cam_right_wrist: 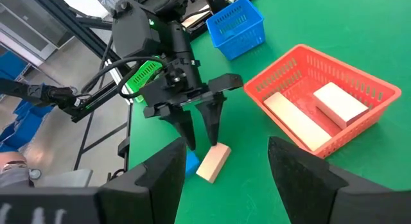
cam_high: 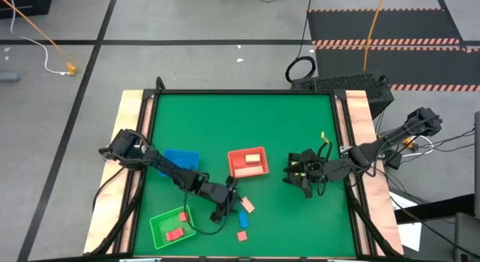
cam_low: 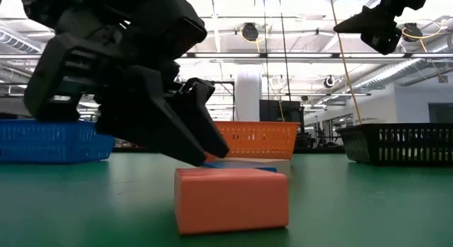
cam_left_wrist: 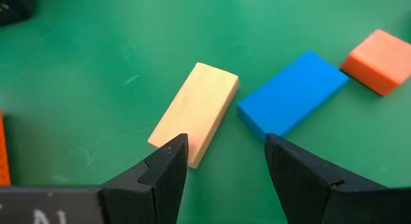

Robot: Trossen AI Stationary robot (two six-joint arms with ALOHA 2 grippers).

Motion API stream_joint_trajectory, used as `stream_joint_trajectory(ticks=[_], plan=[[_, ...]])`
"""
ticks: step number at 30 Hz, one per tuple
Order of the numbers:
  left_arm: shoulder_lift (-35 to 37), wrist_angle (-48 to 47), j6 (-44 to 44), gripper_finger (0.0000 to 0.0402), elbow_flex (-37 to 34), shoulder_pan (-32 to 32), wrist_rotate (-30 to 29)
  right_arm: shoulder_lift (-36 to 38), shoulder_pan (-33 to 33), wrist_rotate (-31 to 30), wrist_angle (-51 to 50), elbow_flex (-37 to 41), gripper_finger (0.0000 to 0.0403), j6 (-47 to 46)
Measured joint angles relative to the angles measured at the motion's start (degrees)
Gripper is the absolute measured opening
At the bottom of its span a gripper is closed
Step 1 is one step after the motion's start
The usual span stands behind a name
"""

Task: Sort & place blocks by color
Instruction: Put the blue block into the blue bin

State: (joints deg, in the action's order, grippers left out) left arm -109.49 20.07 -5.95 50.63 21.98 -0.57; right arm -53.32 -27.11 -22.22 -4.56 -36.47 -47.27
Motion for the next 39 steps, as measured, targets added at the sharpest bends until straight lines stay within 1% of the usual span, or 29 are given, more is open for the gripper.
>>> stream_joint_trajectory(ticks=[3, 10, 11, 15, 19, 23, 28, 33, 39], plan=[[0.5, 0.3, 0.2, 0.0207, -0.1, 0.2, 0.0, 0.0, 0.0, 0.0, 0.0, 0.0, 0.021, 0.0], [2.0, 2.6, -6.5, 0.0207, 0.3, 2.7, 1.0, 0.0, 0.0, 0.0, 0.0, 0.0, 0.021, 0.0], [2.0, 3.1, -7.2, 0.0207, 0.3, 3.0, 1.8, 0.0, 0.0, 0.0, 0.0, 0.0, 0.021, 0.0], [2.0, 3.8, -12.5, 0.0207, 0.3, 3.2, 9.5, 0.0, 0.0, 0.0, 0.0, 0.0, 0.021, 0.0], [1.9, 6.6, -18.5, 0.0207, 0.3, 2.5, 10.9, 0.0, 0.0, 0.0, 0.0, 0.0, 0.021, 0.0], [1.8, 6.8, -18.8, 0.0207, 0.7, 1.0, 13.5, 0.0, 0.0, 0.0, 0.0, 0.0, 0.021, 0.0], [-0.8, 6.6, -19.6, 0.0207, 4.0, 0.8, 17.7, 0.0, 0.0, 0.0, 0.0, 0.0, 0.021, 0.0], [-4.2, 1.4, -22.1, 0.0207, 7.5, 0.4, 18.6, 0.0, 0.0, 0.0, 0.0, 0.0, 0.021, 0.0], [-7.1, -1.7, -22.2, 0.0207, 10.7, -0.6, 20.1, 0.0, 0.0, 0.0, 0.0, 0.0, 0.021, 0.0]])
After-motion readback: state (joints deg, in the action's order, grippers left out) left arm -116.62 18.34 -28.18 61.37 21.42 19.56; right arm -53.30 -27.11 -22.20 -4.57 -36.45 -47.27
